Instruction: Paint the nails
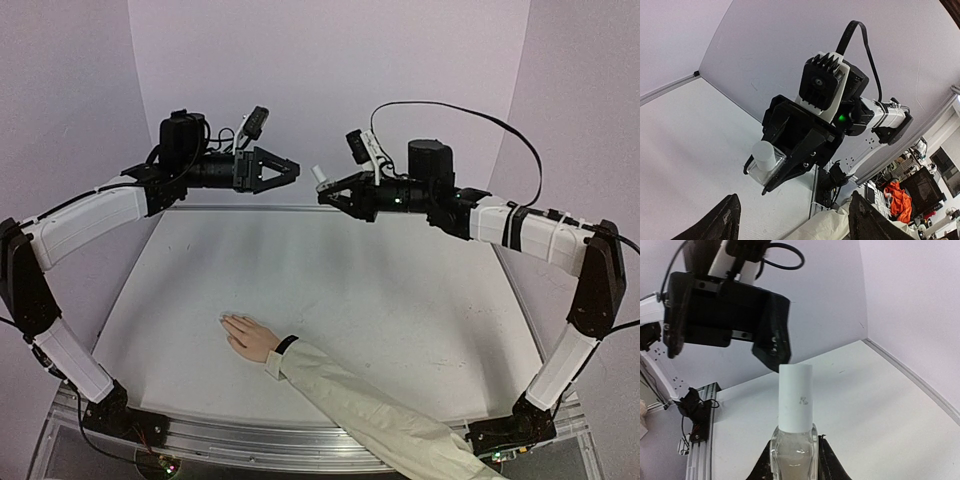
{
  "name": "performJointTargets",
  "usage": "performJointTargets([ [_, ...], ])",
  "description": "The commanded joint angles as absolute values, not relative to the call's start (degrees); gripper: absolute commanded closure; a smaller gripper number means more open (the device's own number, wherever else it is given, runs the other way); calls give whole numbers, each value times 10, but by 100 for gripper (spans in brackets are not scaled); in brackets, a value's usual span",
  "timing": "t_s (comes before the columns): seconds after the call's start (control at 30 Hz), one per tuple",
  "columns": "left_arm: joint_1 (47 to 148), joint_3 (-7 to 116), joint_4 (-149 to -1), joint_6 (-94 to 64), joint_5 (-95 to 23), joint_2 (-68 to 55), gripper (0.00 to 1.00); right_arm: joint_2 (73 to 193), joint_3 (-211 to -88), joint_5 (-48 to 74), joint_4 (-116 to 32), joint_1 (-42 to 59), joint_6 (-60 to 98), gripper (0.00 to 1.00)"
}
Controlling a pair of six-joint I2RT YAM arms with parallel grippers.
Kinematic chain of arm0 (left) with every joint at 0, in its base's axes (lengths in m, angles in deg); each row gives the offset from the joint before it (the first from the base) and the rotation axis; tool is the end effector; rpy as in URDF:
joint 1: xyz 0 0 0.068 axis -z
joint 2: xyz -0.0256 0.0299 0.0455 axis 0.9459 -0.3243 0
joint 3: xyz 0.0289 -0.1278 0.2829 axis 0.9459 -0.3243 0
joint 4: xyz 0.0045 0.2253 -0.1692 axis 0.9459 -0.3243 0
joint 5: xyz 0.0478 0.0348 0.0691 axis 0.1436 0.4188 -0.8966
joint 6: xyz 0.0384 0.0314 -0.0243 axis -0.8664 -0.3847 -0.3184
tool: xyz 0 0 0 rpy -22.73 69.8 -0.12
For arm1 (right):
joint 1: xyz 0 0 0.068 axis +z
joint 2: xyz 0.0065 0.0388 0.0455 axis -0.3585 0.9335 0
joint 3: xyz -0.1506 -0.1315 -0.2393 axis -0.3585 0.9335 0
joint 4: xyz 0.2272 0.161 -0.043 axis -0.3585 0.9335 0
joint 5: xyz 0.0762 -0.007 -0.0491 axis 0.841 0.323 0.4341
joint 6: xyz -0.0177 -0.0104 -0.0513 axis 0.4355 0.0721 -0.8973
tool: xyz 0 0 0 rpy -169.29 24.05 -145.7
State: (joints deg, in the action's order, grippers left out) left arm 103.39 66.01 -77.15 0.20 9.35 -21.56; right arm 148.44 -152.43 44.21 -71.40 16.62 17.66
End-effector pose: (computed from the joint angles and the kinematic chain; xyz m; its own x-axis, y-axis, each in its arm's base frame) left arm 0.3116 -0.2328 0.4364 -0.5383 0.0174 -0.8426 0.8396 0.0967 -0.5345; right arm 0.3245 0.2802 0.4114 0.0597 0.1399 -0.9884 -0.9742 0.2242 -0.0272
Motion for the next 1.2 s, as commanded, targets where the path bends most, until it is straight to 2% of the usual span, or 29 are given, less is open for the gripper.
performJointTargets([
  [0.0,1037,660,-757,36,23,-201,32,1465,-1546,350,-715,177,149,100],
  [0.53,1043,674,-760,59,18,-233,51,1499,-1578,274,-714,240,127,100],
  [0.97,1046,672,-761,56,32,-237,76,1518,-1600,264,-717,251,110,100],
  [1.17,1046,668,-763,49,45,-234,92,1519,-1609,280,-720,251,114,100],
])
